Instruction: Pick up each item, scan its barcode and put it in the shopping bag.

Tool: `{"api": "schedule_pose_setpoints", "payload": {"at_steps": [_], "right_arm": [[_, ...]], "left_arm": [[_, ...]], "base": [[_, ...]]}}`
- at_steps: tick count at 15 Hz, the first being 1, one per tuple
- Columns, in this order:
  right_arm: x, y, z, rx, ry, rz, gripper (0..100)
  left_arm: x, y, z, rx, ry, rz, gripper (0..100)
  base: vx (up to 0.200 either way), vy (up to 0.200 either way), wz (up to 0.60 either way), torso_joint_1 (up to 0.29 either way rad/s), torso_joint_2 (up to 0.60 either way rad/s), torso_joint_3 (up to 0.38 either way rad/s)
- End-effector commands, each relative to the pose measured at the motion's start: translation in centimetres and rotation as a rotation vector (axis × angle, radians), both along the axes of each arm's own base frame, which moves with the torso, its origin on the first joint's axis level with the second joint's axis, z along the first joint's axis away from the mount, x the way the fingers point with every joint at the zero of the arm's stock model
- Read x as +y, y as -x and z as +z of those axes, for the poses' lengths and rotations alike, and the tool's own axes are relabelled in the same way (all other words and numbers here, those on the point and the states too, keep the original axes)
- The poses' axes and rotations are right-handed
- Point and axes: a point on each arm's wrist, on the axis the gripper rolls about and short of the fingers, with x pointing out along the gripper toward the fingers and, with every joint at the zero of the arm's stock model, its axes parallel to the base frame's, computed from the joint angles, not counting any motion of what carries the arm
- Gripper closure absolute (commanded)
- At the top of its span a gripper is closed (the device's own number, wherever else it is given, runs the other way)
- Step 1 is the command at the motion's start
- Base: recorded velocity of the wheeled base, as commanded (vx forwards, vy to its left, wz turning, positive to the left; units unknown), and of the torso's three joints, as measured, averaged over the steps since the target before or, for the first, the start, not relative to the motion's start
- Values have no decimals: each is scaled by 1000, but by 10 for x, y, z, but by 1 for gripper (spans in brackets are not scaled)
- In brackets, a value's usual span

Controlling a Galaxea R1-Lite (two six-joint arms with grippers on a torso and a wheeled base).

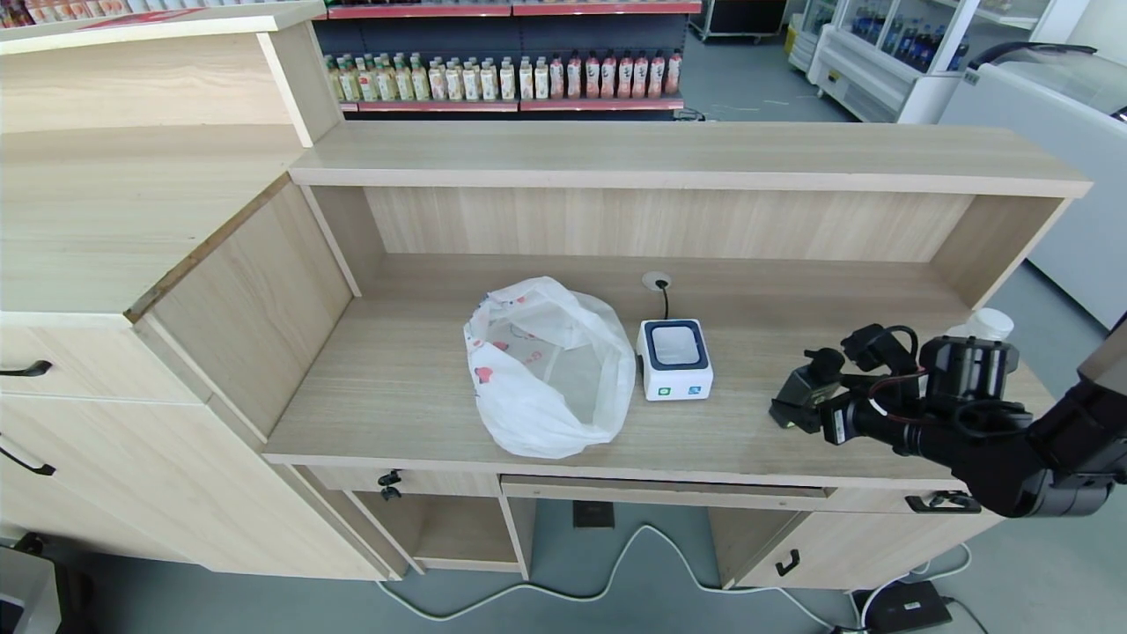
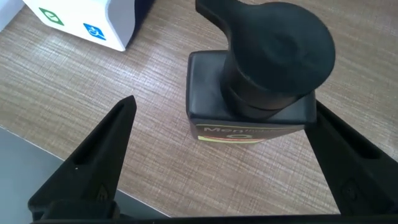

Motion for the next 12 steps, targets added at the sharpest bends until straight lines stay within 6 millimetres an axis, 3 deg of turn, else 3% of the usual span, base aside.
{"api": "schedule_pose_setpoints", "payload": {"at_steps": [1, 12], "right_arm": [[-1, -1, -3, 5, 7, 0, 0], [2, -19, -15, -5, -12, 66, 0]], "left_arm": [[0, 0, 0, -1, 0, -1, 0], [0, 0, 0, -1, 0, 0, 0]], "base": [[0, 0, 0, 0, 0, 0], [0, 0, 0, 0, 0, 0]]}}
